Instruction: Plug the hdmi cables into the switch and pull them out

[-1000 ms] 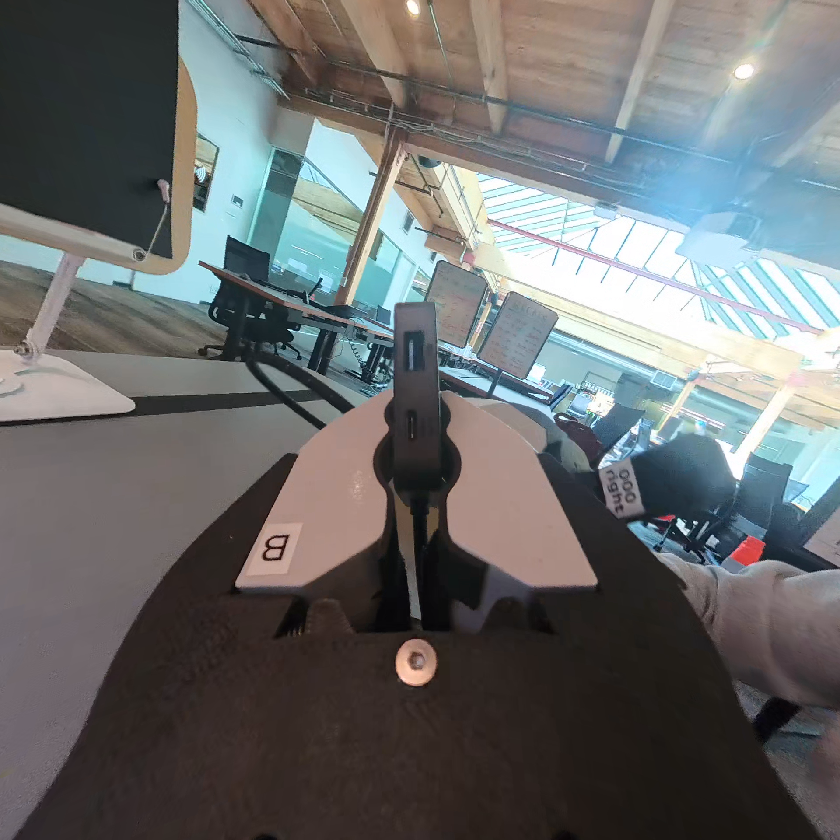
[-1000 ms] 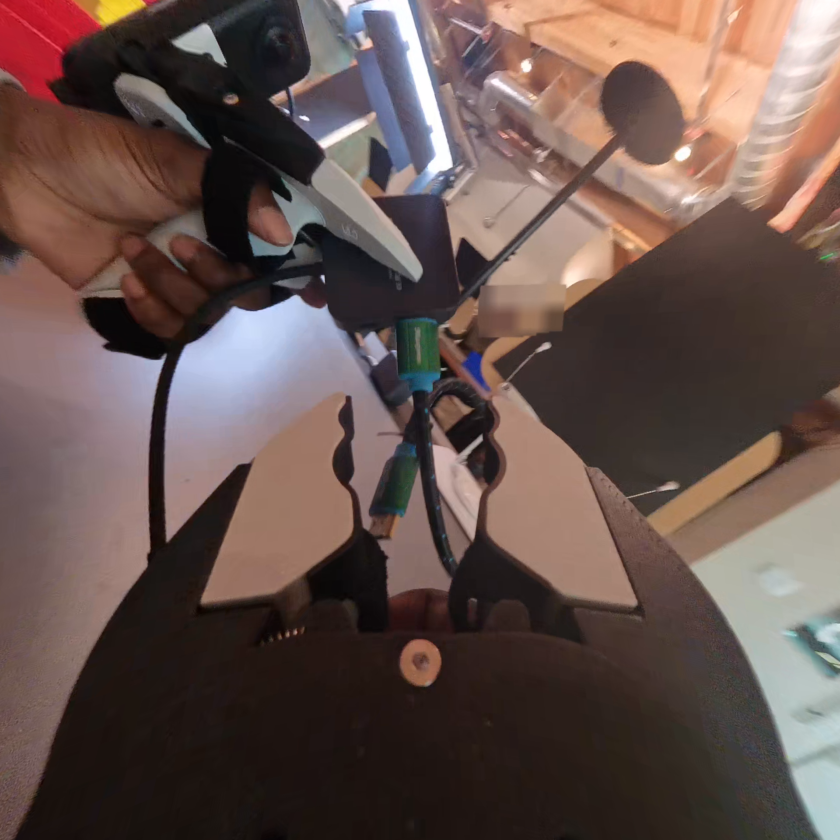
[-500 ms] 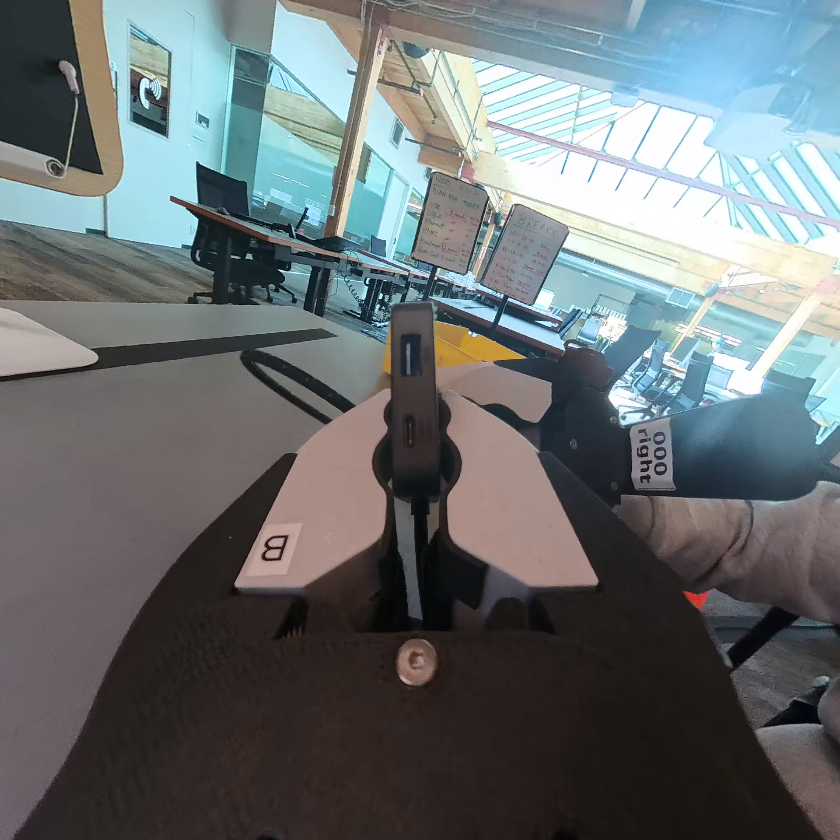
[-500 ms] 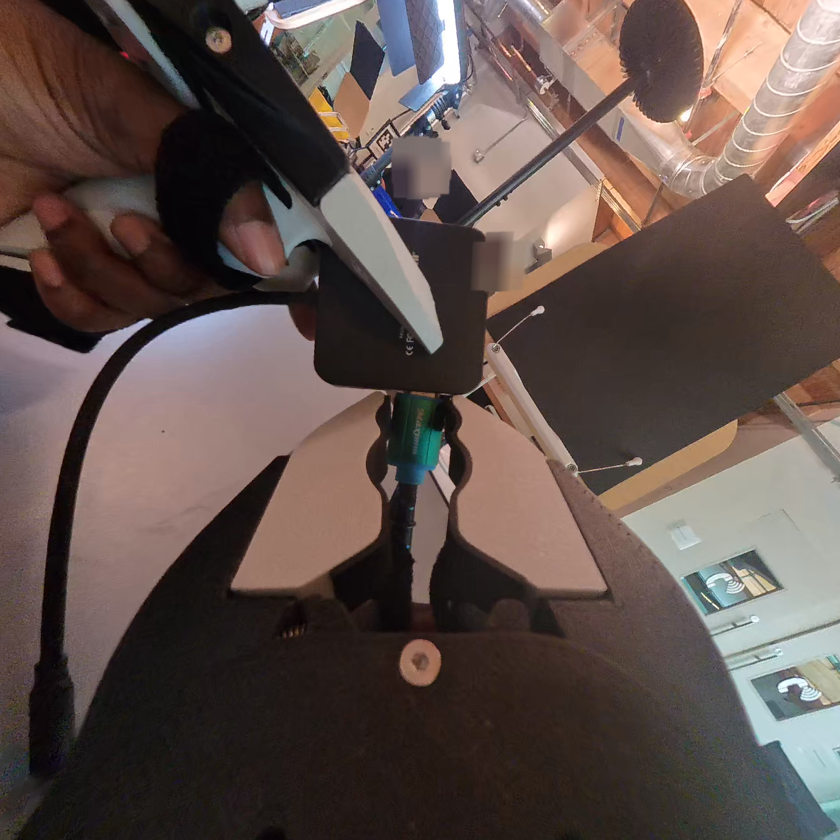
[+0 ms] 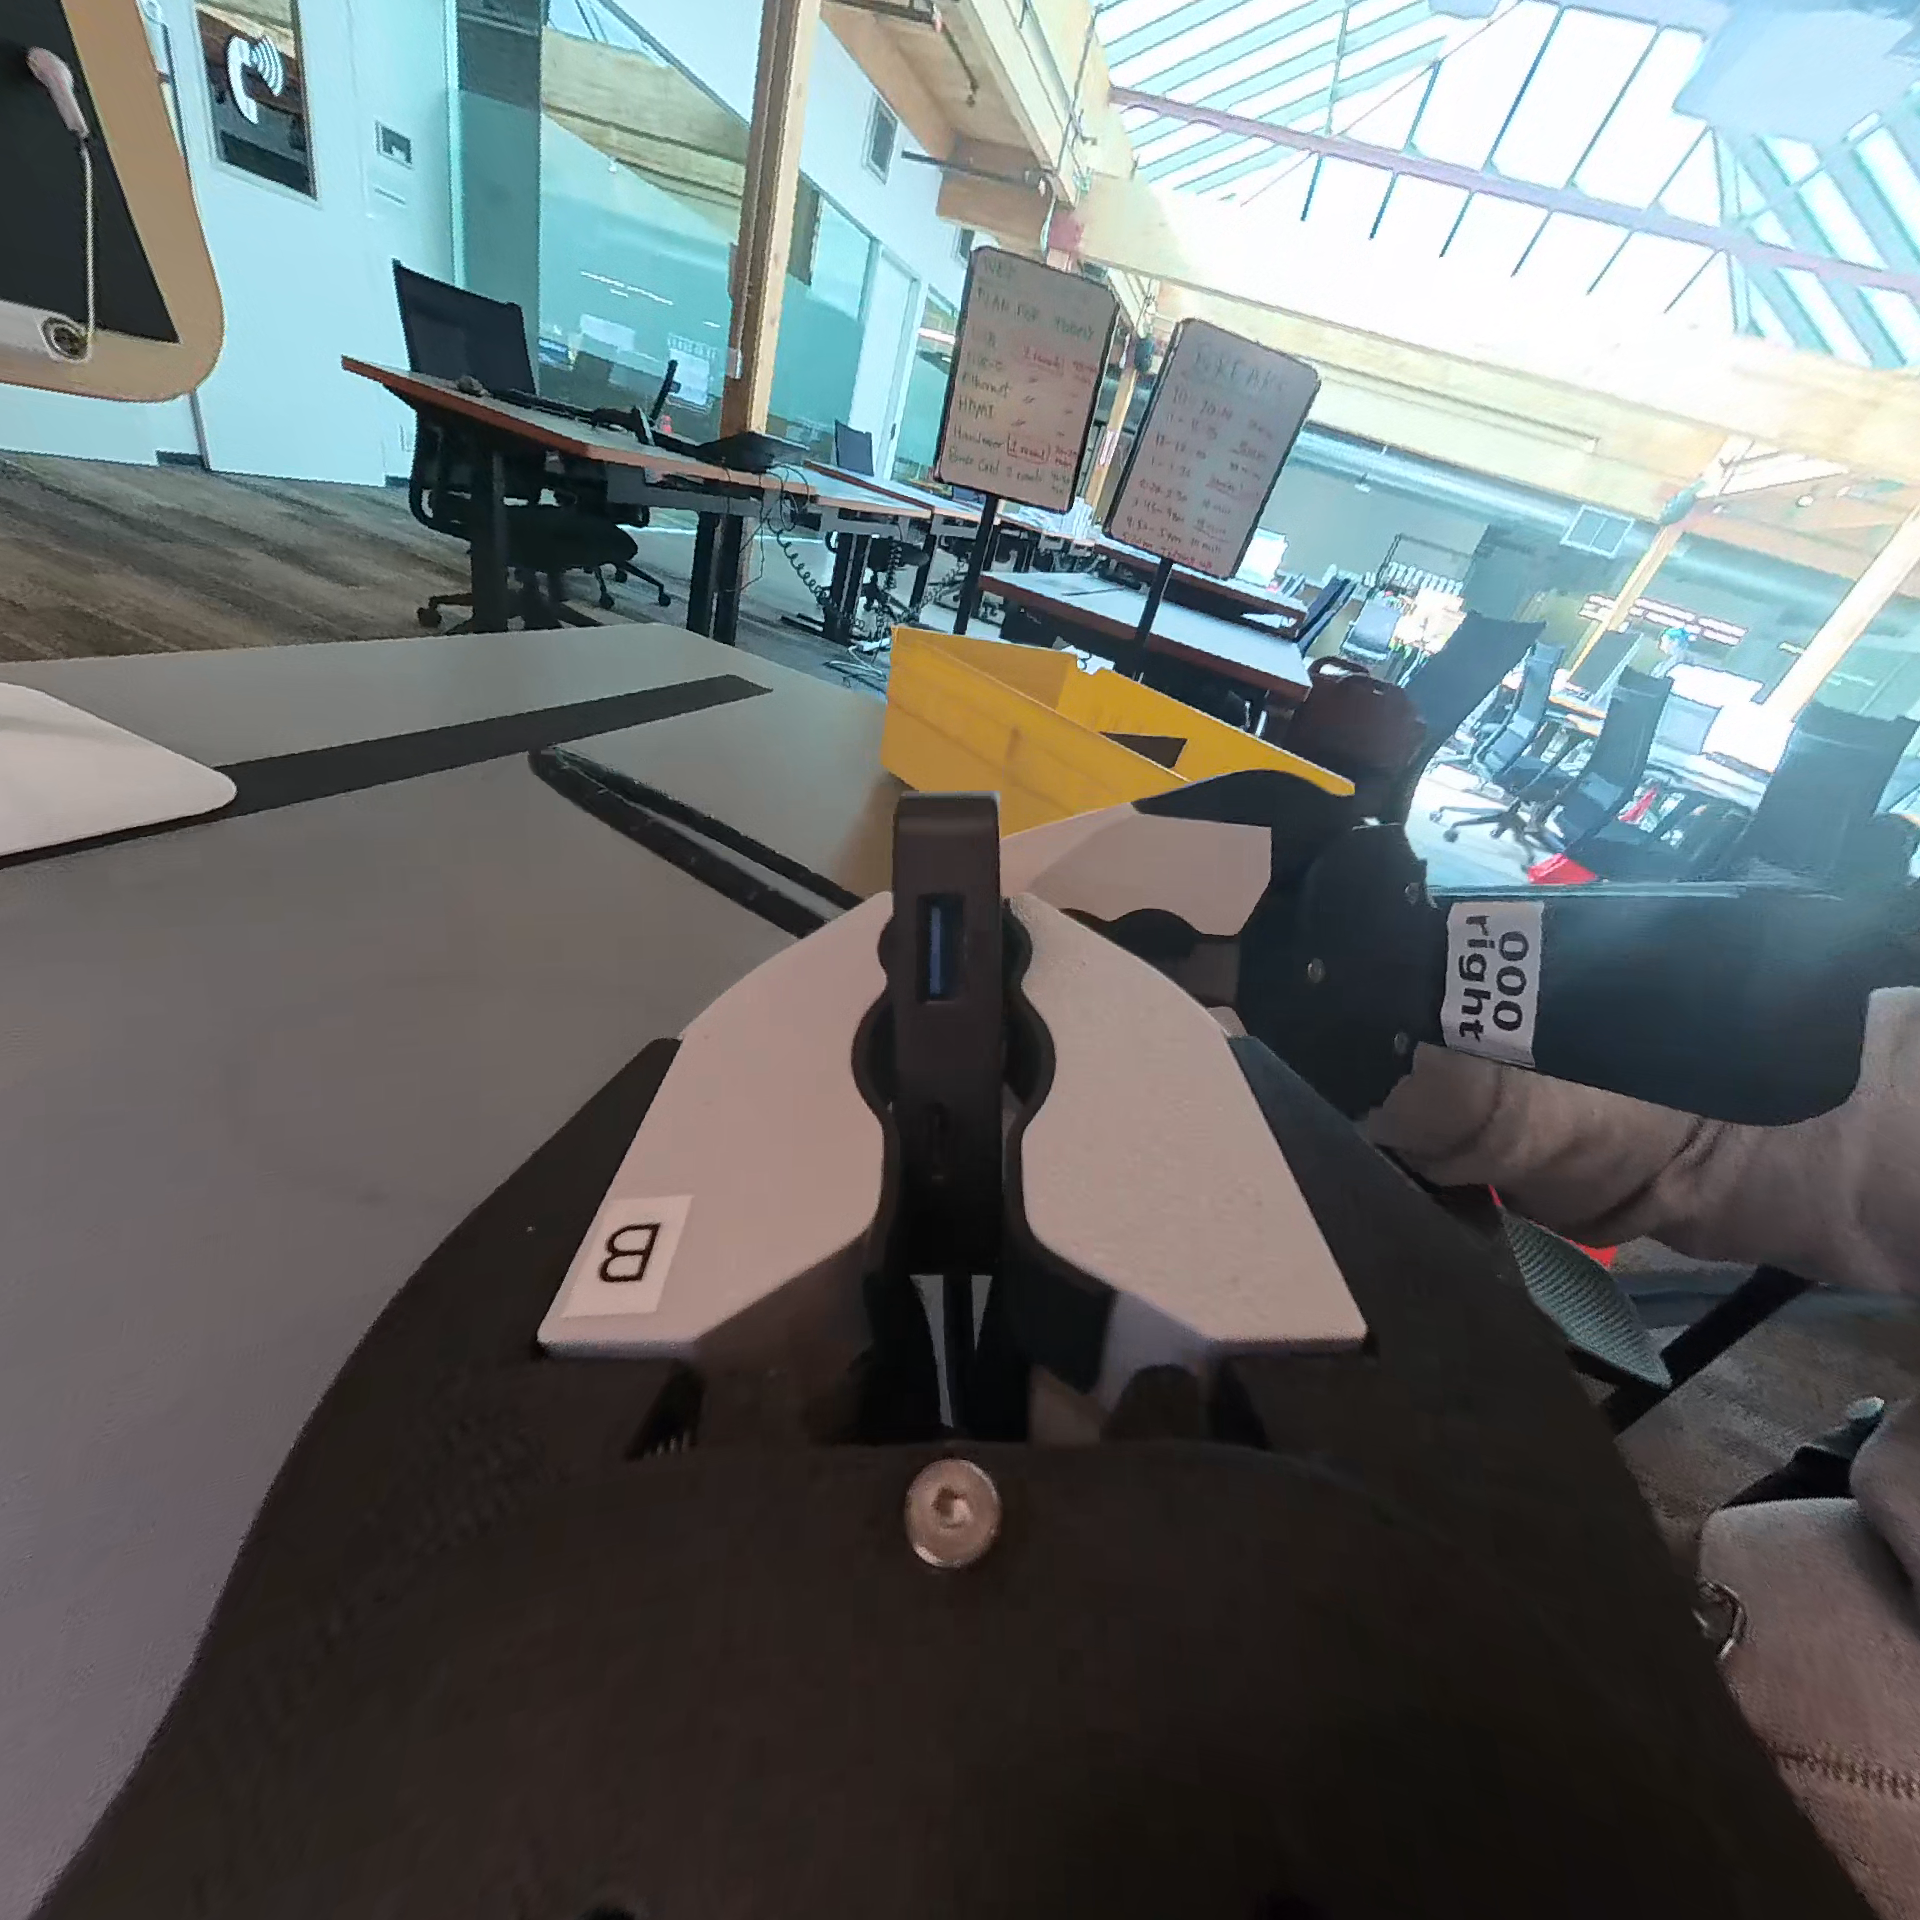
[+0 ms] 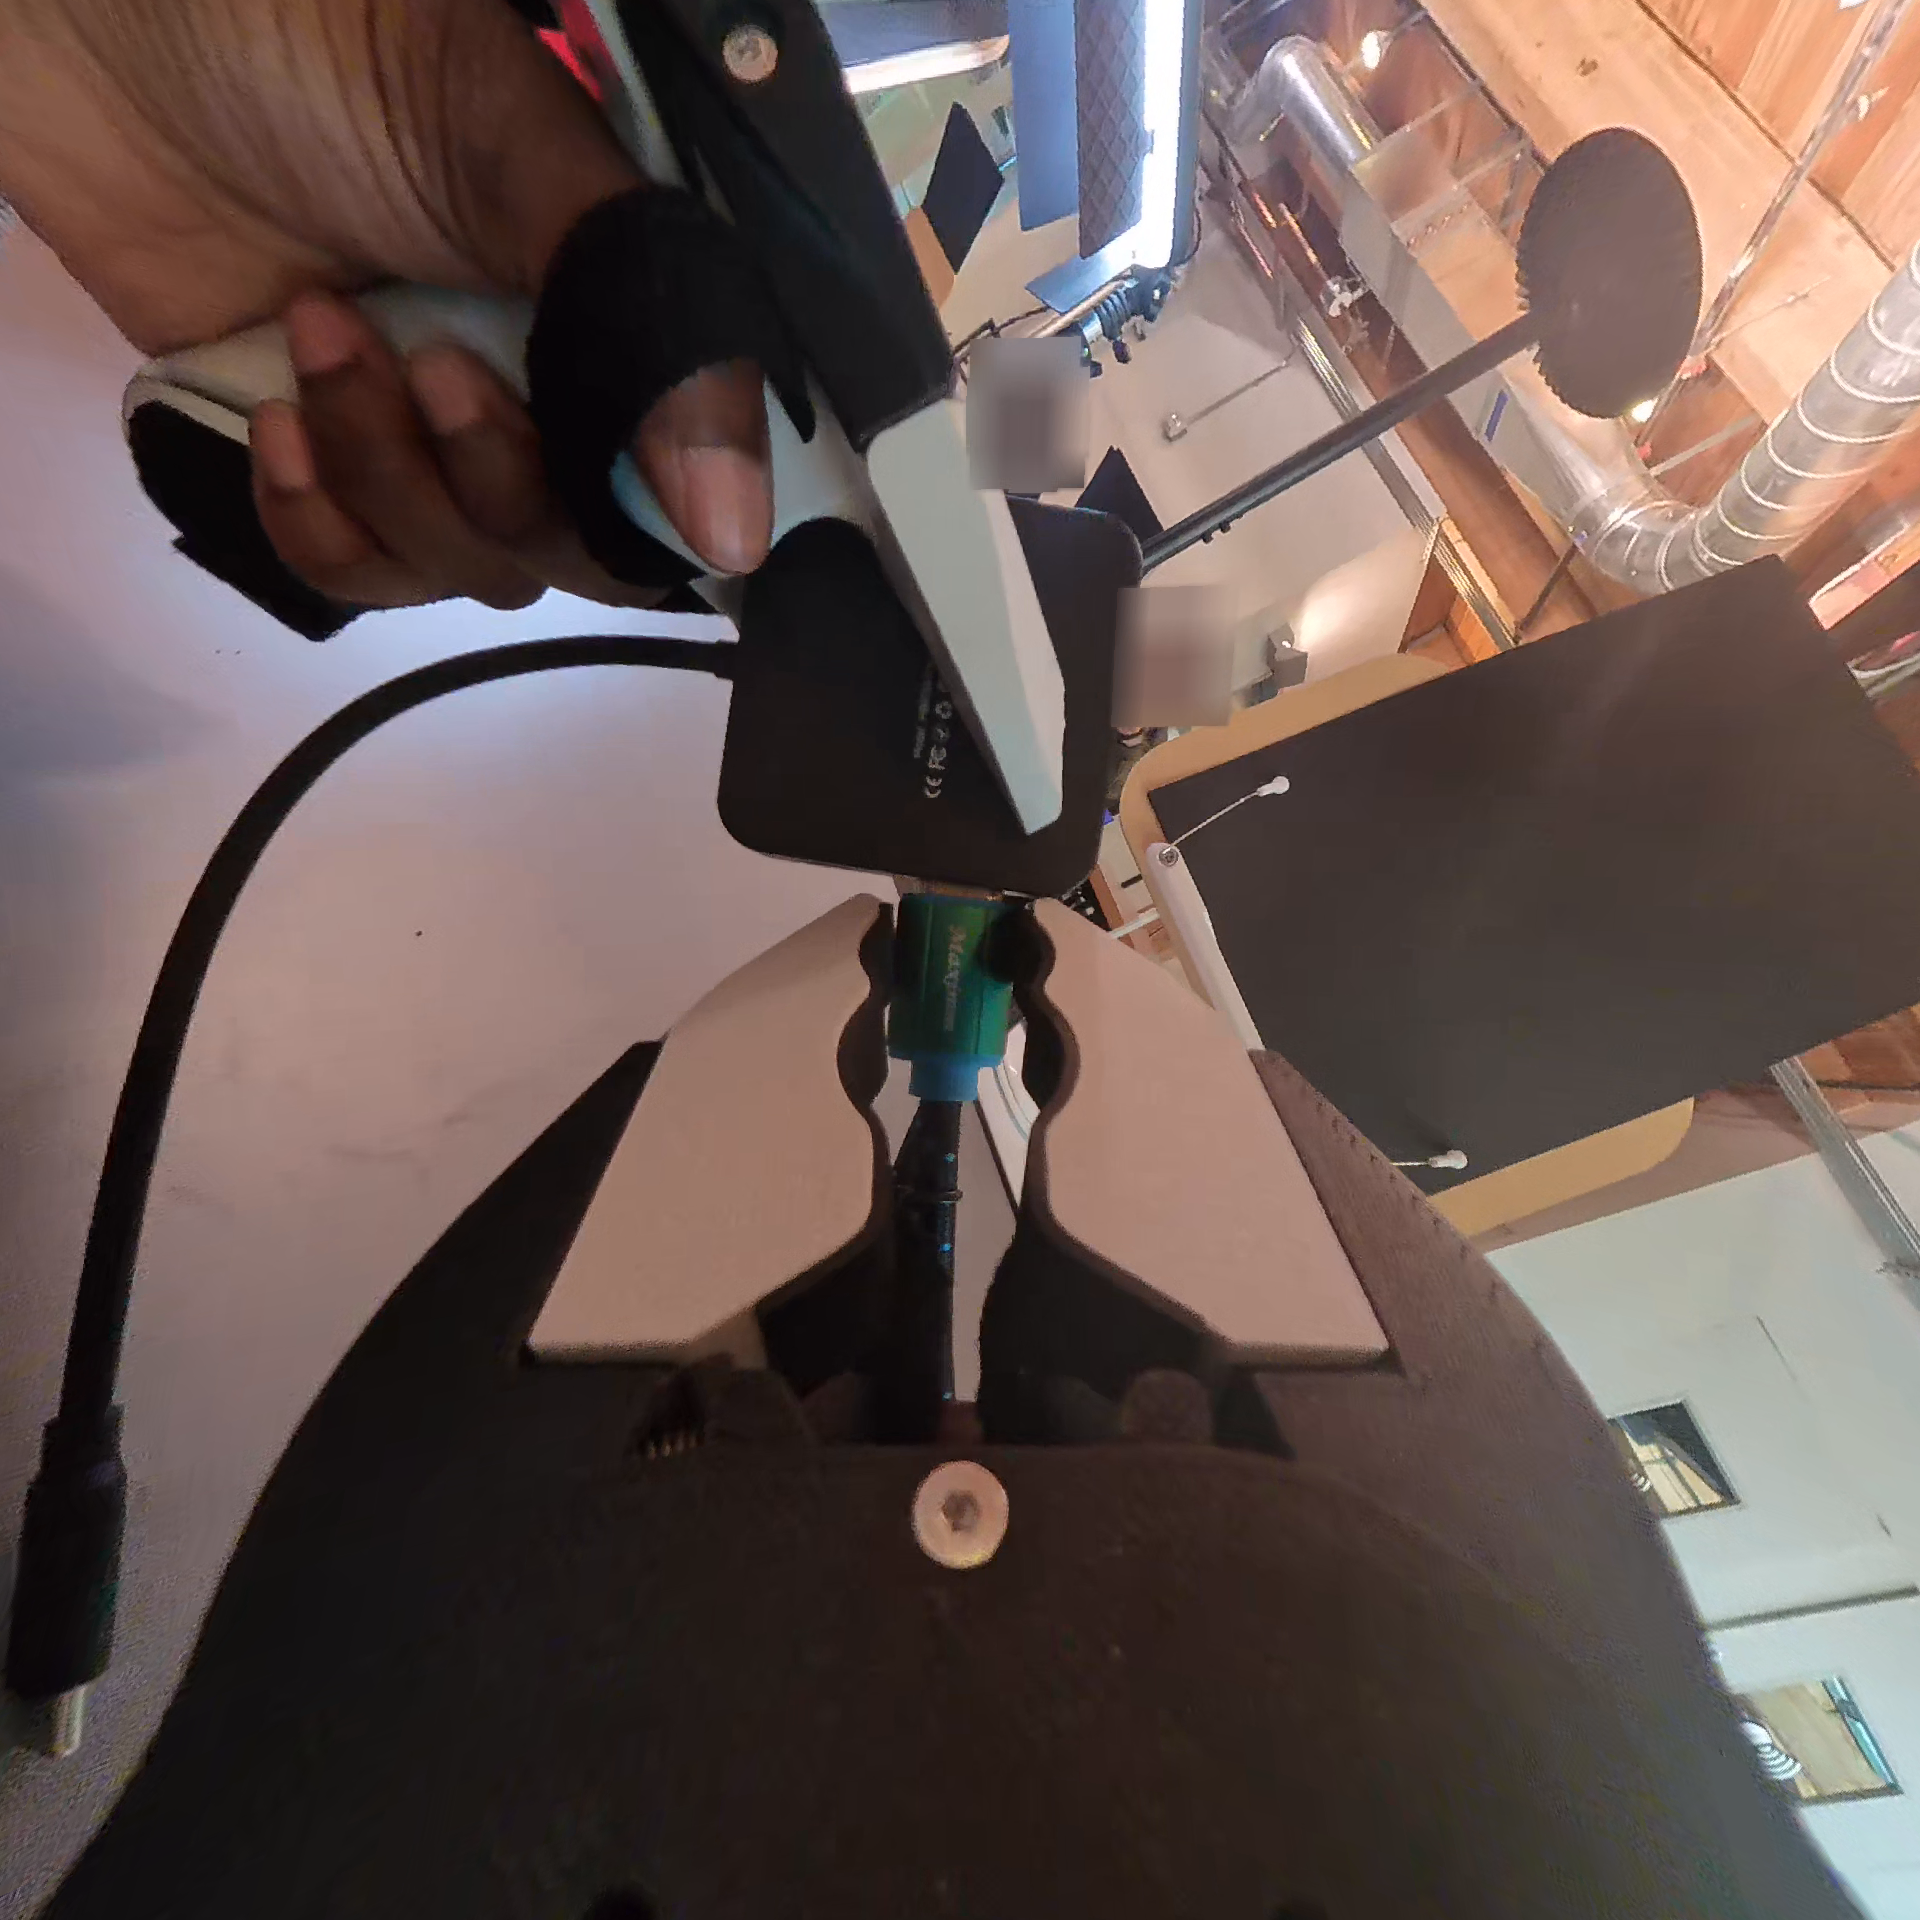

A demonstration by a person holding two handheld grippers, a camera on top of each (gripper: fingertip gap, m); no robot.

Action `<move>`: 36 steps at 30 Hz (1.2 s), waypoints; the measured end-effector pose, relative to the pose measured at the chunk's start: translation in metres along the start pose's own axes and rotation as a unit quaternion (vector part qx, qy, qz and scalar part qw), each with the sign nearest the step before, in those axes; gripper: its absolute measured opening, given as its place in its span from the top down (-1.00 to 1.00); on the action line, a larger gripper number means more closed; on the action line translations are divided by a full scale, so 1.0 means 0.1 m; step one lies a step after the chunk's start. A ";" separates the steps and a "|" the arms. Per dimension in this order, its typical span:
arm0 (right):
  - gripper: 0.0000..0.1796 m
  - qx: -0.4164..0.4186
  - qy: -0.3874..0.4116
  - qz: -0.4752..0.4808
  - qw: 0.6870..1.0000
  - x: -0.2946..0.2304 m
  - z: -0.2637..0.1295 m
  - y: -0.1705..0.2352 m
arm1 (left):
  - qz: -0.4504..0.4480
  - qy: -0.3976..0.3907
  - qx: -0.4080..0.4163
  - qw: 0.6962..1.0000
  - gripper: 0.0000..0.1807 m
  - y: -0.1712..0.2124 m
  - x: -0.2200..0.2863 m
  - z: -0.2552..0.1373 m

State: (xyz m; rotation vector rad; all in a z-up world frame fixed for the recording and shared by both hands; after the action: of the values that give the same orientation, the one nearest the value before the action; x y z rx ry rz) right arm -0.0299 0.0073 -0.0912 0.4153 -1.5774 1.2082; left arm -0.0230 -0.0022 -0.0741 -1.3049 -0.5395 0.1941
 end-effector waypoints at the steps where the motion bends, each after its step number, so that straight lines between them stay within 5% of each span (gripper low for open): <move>1: 0.75 0.001 -0.002 -0.001 1.000 0.00 0.00 0.00 | 0.003 -0.001 -0.001 1.000 0.86 0.00 0.00 0.00; 6: 0.76 -0.023 0.006 0.010 1.000 0.09 -0.01 0.06 | 0.023 -0.022 0.055 0.998 0.85 -0.15 -0.01 -0.01; 8: 0.76 -0.092 0.002 0.012 0.996 0.12 -0.10 0.44 | -0.001 -0.074 0.231 0.970 0.86 -0.74 -0.22 -0.46; 10: 0.76 -0.067 0.022 0.073 0.995 0.25 -0.13 0.53 | -0.072 -0.088 0.297 0.948 0.86 -0.91 -0.45 -0.79; 16: 0.77 0.124 0.047 0.382 0.914 0.72 -0.20 0.09 | -0.190 -0.018 0.047 0.980 0.85 -0.10 -0.38 -0.17; 21: 0.77 0.247 0.081 0.563 0.785 1.17 -0.58 0.22 | -0.146 -0.114 -0.157 0.970 0.81 0.55 -0.57 -0.23; 25: 0.77 0.320 0.066 0.644 0.691 1.28 -0.70 0.21 | -0.037 -0.166 -0.247 0.954 0.34 0.78 -0.67 -0.22; 29: 0.77 0.325 0.051 0.661 0.674 1.22 -0.66 0.19 | 0.188 -0.269 -0.169 0.929 -0.17 0.32 -0.78 -0.24; 31: 0.77 0.324 0.050 0.666 0.670 1.17 -0.62 0.18 | 0.252 -0.263 -0.046 0.930 -0.11 -0.10 -0.55 -0.17; 33: 0.77 0.326 0.061 0.664 0.670 1.13 -0.58 0.16 | 0.270 -0.205 0.067 0.938 0.25 -0.36 -0.15 -0.10; 36: 0.77 0.325 0.096 0.627 0.702 1.07 -0.52 0.11 | 0.148 -0.069 0.069 0.984 0.48 -0.15 0.33 0.19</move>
State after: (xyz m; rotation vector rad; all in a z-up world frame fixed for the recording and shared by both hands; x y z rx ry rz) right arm -0.0520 0.0892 -0.0063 -0.5095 -1.0817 2.7745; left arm -0.0060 0.0243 -0.0479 -1.2383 -0.4388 0.5629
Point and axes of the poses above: each gripper's, where its closed fingertips meet, z out along the fingers, y out of its underside, x = y × z across the jaws, the point moved 1 cm from there along -z, back along the fingers, and after that the axes turned 7 degrees about x, right-handed, at the moved point
